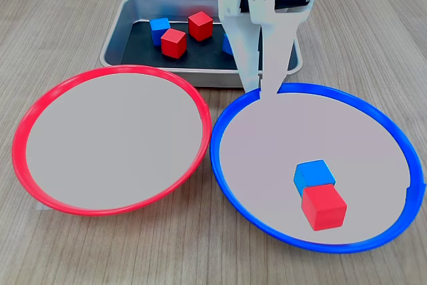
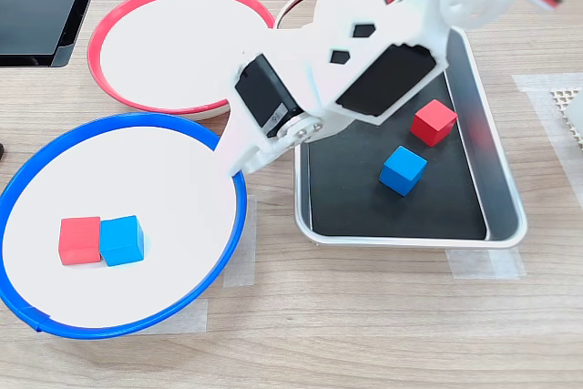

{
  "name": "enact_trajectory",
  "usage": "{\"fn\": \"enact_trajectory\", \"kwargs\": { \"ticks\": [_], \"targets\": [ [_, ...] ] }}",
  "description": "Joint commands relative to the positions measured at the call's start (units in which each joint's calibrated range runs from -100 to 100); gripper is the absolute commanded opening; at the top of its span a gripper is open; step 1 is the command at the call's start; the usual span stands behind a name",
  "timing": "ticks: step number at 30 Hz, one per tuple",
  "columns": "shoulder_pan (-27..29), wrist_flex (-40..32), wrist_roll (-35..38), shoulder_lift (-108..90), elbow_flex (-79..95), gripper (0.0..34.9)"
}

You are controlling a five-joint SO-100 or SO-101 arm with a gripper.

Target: Resolve any anomalies and move all blocks to matching dishes

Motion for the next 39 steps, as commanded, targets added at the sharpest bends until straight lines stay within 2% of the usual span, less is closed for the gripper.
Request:
{"fn": "enact_trajectory", "kwargs": {
  "ticks": [1, 10, 16, 20, 22, 28, 30, 32, 35, 39],
  "targets": [
    [0.1, 3.6, 0.2, -3.4, -3.0, 5.2],
    [0.4, 12.4, 0.4, -8.1, -4.8, 5.9],
    [1.1, 23.1, 0.6, -16.0, -7.9, 5.1],
    [3.7, 35.6, 4.0, -24.1, -8.2, 9.1],
    [5.7, 39.0, 7.0, -27.5, -3.7, 11.9],
    [7.3, 32.5, 12.7, -29.2, 10.9, 19.7],
    [7.2, 32.3, 13.4, -28.3, 11.4, 20.1],
    [7.0, 33.1, 14.5, -27.2, 11.7, 22.9],
    [6.5, 33.8, 16.2, -26.1, 13.2, 23.9],
    [5.2, 33.1, 17.2, -23.9, 15.3, 23.4]
  ]
}}
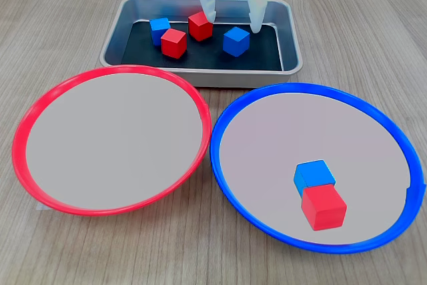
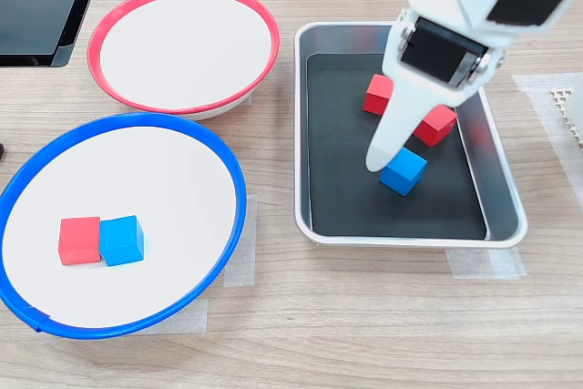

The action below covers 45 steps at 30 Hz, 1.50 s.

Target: Resolve any anomalies and move all blocks to matching dishes

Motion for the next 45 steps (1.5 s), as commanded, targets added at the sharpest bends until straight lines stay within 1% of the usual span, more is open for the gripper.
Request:
{"fn": "enact_trajectory", "kwargs": {
  "ticks": [1, 6, 11, 12, 13, 14, 15, 16, 19, 21, 23, 25, 27, 30, 33, 36, 38, 39, 40, 42, 43, 44, 45],
  "targets": [
    [-1.0, -0.9, 0.5, 1.7, 0.9, 23.4],
    [-2.1, -2.3, 0.0, 5.2, 1.5, 23.1],
    [-4.2, -4.5, -1.2, 10.0, 0.7, 18.8],
    [-4.5, -4.9, -1.3, 10.6, 0.6, 17.5],
    [-5.1, -5.4, -1.4, 11.2, 0.8, 15.3],
    [-5.5, -5.7, -1.5, 11.5, 0.8, 10.1],
    [-5.7, -6.0, -1.7, 11.7, 0.7, 6.1],
    [-6.1, -5.8, -1.9, 11.8, 0.1, 0.3],
    [-6.2, -3.6, -3.4, 12.0, -5.5, 0.3],
    [-6.4, -2.8, -5.8, 13.3, -12.9, 0.3],
    [-6.4, -2.2, -8.7, 17.9, -26.3, 0.3],
    [-6.2, -2.2, -10.1, 23.2, -35.9, 0.3],
    [-6.1, -3.9, -10.7, 31.1, -45.9, 0.3],
    [-6.7, -6.9, -11.0, 41.3, -56.3, 0.3],
    [-7.7, -8.4, -10.5, 47.4, -61.6, 0.3],
    [-8.5, -11.0, -8.7, 50.9, -62.1, 0.3],
    [-8.8, -11.5, -7.4, 51.3, -60.9, 2.9],
    [-8.9, -11.5, -6.9, 51.3, -60.2, 5.9],
    [-9.0, -11.0, -6.0, 50.8, -59.3, 10.7],
    [-9.2, -10.4, -5.0, 50.1, -59.0, 13.8],
    [-9.3, -9.3, -3.2, 49.2, -59.1, 16.4],
    [-9.3, -8.9, -1.3, 48.5, -59.6, 17.9],
    [-9.2, -8.9, -0.5, 48.2, -59.7, 18.5]
  ]
}}
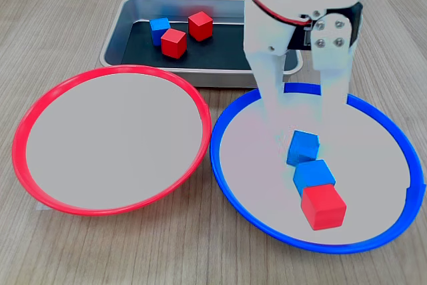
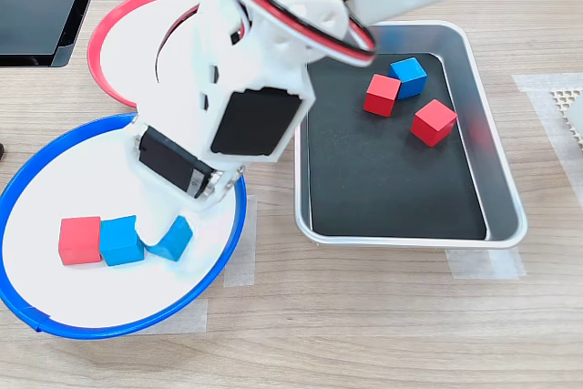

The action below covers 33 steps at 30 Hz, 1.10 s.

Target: Resolve any anomalies and move all blocks to matching dishes

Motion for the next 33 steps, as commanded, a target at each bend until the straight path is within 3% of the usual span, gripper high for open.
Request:
{"fn": "enact_trajectory", "kwargs": {
  "ticks": [1, 7, 10, 16, 27, 33],
  "targets": [
    [0.3, 0.6, 5.2, -3.7, -1.2, 18.9],
    [2.0, -1.4, 13.7, -1.2, -6.4, 18.6],
    [2.6, -7.7, 16.2, 1.2, -7.8, 21.8],
    [2.7, -17.3, 18.0, 6.4, -11.5, 20.4],
    [2.3, -17.5, 19.0, 12.0, -13.5, 18.1],
    [2.3, -18.7, 19.3, 14.9, -15.0, 15.0]
  ]
}}
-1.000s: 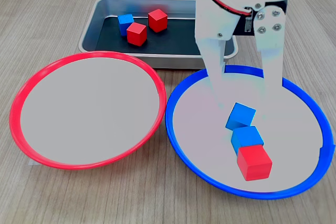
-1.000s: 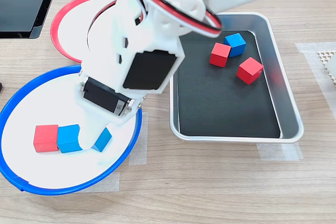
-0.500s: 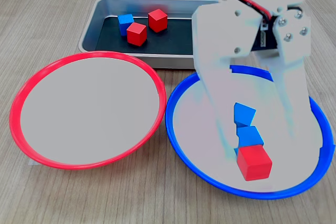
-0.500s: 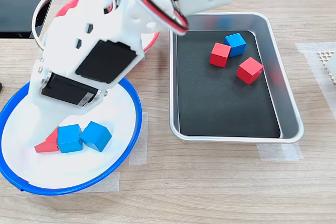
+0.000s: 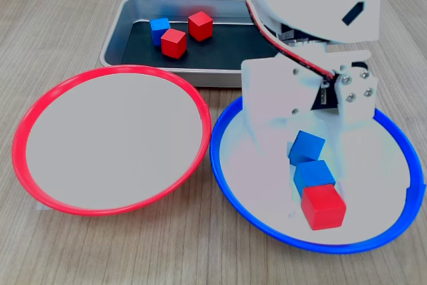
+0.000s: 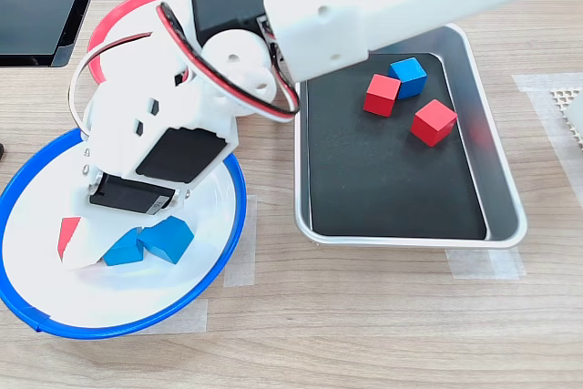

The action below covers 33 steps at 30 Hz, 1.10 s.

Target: Resolve any anomalies and move all blocks to matching dishes

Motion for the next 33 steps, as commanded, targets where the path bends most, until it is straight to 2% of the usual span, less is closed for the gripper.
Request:
{"fn": "enact_trajectory", "kwargs": {
  "ticks": [1, 2, 4, 5, 9, 14, 18, 20, 23, 30, 31, 33],
  "targets": [
    [-0.2, -0.9, 0.2, 0.7, -3.3, 13.5],
    [-0.4, -0.7, 0.0, 1.0, -3.8, 10.9],
    [-0.6, -0.2, -0.6, 1.4, -4.6, 2.0],
    [-0.7, -0.1, -0.9, 1.4, -4.6, 0.4],
    [-0.9, 0.8, -3.4, -4.4, -0.5, 0.3],
    [-0.1, 6.8, -9.1, -17.2, 4.3, 0.2],
    [4.6, 15.9, -10.3, -24.2, 4.0, 0.1],
    [10.2, 18.8, -8.9, -27.9, 6.6, 0.1],
    [18.5, 17.1, -5.7, -29.8, 13.5, 0.1],
    [26.1, 12.6, -1.7, -28.2, 23.3, 0.2],
    [26.6, 10.5, -1.2, -28.0, 25.5, 0.9],
    [27.0, 8.9, -1.2, -27.8, 26.8, 6.2]
  ]
}}
